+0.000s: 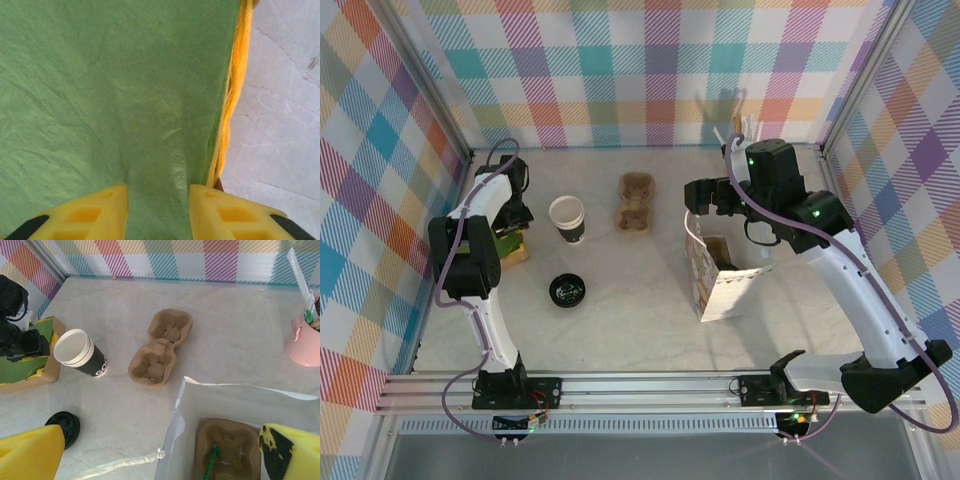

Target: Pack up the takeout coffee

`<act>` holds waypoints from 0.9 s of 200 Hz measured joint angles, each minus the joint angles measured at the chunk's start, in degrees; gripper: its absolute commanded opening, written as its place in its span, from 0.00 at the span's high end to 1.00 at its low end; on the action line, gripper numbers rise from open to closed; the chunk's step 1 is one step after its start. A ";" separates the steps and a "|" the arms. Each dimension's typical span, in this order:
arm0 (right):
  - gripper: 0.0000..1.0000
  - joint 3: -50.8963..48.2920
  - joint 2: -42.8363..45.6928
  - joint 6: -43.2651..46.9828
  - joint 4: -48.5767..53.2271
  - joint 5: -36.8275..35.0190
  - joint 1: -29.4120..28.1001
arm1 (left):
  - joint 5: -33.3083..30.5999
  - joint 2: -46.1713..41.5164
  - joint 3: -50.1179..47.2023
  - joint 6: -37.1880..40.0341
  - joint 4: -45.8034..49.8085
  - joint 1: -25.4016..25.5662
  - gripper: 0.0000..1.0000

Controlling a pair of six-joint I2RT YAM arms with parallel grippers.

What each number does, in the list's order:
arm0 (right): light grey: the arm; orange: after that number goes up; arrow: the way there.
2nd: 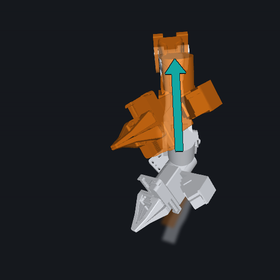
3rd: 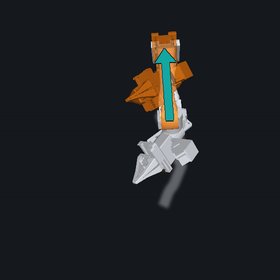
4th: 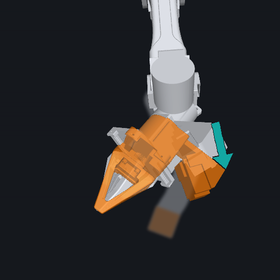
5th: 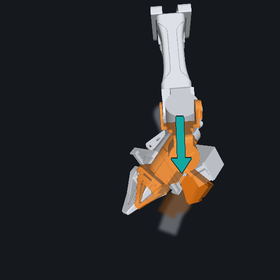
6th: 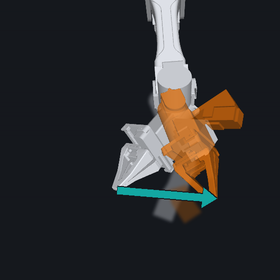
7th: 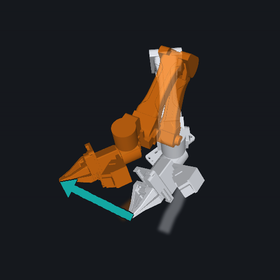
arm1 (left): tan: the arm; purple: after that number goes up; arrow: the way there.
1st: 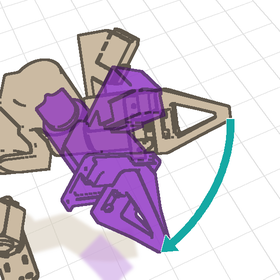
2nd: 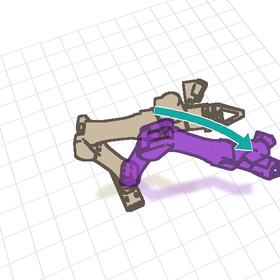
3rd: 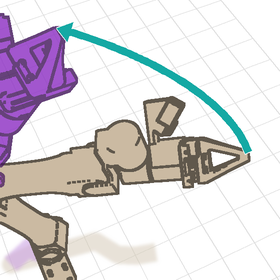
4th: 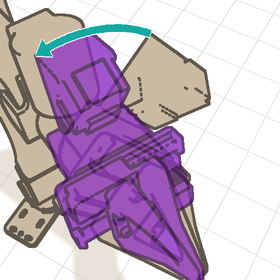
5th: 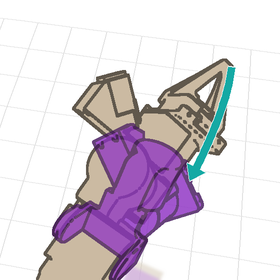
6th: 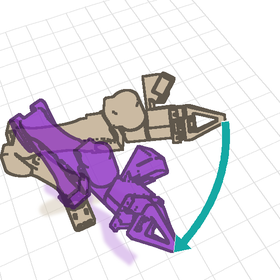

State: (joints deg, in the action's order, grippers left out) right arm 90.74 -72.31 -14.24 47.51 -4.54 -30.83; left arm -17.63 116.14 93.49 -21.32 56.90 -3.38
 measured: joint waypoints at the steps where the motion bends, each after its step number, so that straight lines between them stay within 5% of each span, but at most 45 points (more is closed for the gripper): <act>1: 0.01 0.00 0.00 0.00 0.02 -0.02 0.00 | 0.02 0.04 0.02 0.00 0.00 0.00 0.63; 180: 0.01 0.00 -0.76 0.17 0.04 -0.02 0.00 | 3.32 1.36 1.92 0.22 -0.37 -0.15 0.62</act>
State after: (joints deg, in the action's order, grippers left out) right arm 90.74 -73.08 -14.06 47.55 -4.56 -30.83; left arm -14.31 117.49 95.42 -21.10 56.53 -3.53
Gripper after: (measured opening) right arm 0.991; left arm 0.399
